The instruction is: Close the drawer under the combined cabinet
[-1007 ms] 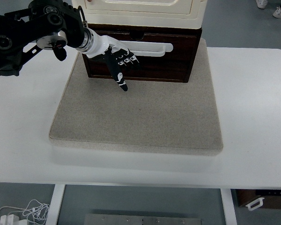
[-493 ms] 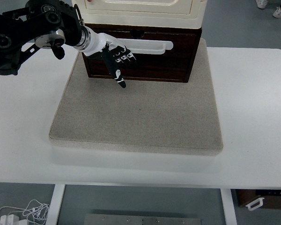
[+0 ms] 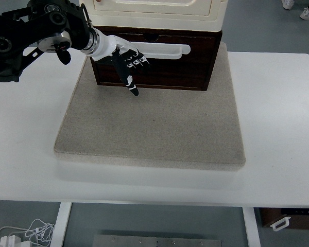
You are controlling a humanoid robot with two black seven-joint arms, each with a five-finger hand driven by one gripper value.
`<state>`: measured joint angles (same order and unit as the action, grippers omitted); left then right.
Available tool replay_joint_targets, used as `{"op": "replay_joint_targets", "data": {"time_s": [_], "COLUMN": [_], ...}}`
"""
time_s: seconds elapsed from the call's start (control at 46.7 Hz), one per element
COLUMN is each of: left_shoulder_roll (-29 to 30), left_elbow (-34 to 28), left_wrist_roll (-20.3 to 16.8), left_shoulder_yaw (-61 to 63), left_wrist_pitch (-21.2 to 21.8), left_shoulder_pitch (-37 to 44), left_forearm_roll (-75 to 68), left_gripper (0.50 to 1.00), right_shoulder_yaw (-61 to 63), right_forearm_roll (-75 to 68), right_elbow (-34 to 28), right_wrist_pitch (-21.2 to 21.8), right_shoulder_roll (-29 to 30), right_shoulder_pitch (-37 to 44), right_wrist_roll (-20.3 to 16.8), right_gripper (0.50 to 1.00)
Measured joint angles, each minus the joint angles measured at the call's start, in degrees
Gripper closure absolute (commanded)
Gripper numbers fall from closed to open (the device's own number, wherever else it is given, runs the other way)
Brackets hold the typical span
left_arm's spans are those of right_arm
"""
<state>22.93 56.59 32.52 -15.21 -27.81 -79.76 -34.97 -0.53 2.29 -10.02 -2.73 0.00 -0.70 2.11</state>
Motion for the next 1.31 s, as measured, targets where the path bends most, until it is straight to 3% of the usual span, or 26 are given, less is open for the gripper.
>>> {"op": "replay_joint_targets", "data": {"time_s": [0.364, 0.621, 0.835, 1.028, 1.306], "left_shoulder_roll": [-0.1, -0.1, -0.1, -0.1, 0.0], "left_elbow": [3.1, 4.4, 5.4, 5.4, 5.2], "left_wrist_roll": [-3.3, -11.0, -20.4, -29.0, -35.1], "left_shoulder_yaw": [-2.5, -8.8, -14.8, -21.0, -31.5], "left_wrist_pitch": [-3.6, -5.5, -5.5, -1.0, 10.6], "left_shoulder_pitch": [0.0, 0.7, 0.9, 1.5, 1.3], "left_forearm_roll": [0.9, 1.2, 2.6, 3.3, 10.1], "left_gripper": [0.510, 0.508, 0.508, 0.508, 0.506], "right_shoulder_yaw": [0.0, 0.0, 0.0, 0.0, 0.0], "right_forearm_roll": [0.0, 0.0, 0.0, 0.0, 0.0], "right_elbow": [0.0, 0.0, 0.0, 0.0, 0.0], "right_wrist_pitch": [0.0, 0.0, 0.0, 0.0, 0.0], "right_shoulder_roll": [0.0, 0.0, 0.0, 0.0, 0.0], "right_shoulder_pitch": [0.0, 0.0, 0.0, 0.0, 0.0], "right_wrist_roll": [0.0, 0.0, 0.0, 0.0, 0.0], "right_gripper": [0.548, 0.548, 0.548, 0.548, 0.548]}}
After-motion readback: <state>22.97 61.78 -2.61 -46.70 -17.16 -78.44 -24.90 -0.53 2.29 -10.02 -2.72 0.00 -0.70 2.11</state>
